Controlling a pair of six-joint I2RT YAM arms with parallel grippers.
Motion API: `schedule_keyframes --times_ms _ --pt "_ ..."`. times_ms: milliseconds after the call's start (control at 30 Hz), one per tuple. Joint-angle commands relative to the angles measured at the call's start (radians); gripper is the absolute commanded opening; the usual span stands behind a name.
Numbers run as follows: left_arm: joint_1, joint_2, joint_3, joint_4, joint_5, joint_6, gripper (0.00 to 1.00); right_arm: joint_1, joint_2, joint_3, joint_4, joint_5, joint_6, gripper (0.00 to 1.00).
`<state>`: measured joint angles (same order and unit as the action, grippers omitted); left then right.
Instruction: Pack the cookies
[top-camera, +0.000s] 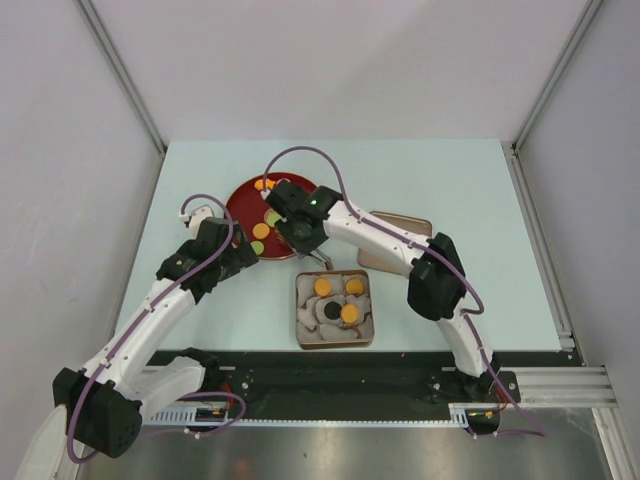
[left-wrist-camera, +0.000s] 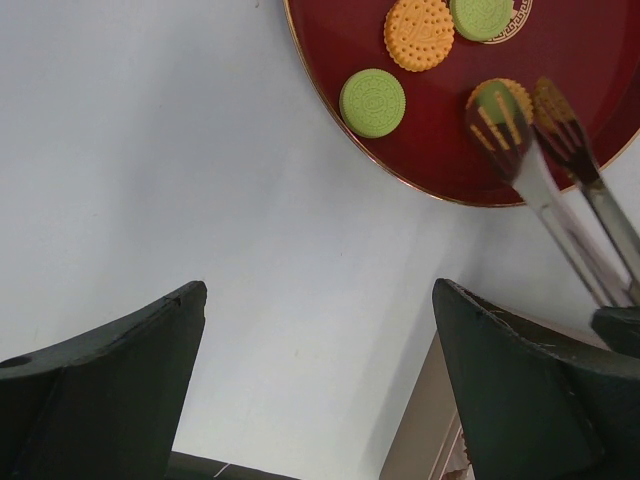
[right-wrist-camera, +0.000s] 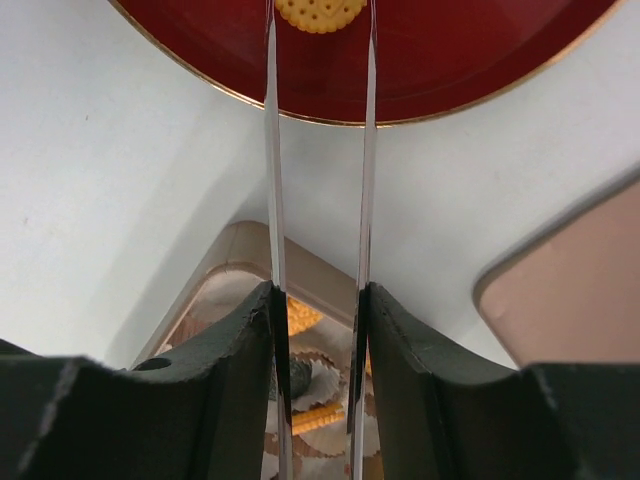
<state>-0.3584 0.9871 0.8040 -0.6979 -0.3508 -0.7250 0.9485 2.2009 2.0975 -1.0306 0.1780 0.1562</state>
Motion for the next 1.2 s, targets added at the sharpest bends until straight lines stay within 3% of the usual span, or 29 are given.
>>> schedule_keyframes --times_ms 0,300,633,900,1167 --pt "0.007 -0.016 -0.003 0.018 0.01 0.007 1.0 -0.013 -0.158 0.0 -0.019 0.055 -0.001 0.29" --pt "0.007 -0.01 -0.002 0.015 0.004 0.01 1.0 0.018 -0.422 -0.224 -0.048 0.13 0.02 0.27" --pt "0.007 0.041 0.0 0.034 0.033 0.01 1.0 0.197 -0.731 -0.514 -0.189 0.23 0.19 0.27" --pt "0.007 0.076 -0.003 0.054 0.068 0.012 1.0 0.381 -0.779 -0.591 -0.158 0.239 0.31 0.26" --pt "0.006 0.085 0.001 0.052 0.085 0.001 1.0 0.441 -0.765 -0.628 -0.134 0.222 0.333 0.26"
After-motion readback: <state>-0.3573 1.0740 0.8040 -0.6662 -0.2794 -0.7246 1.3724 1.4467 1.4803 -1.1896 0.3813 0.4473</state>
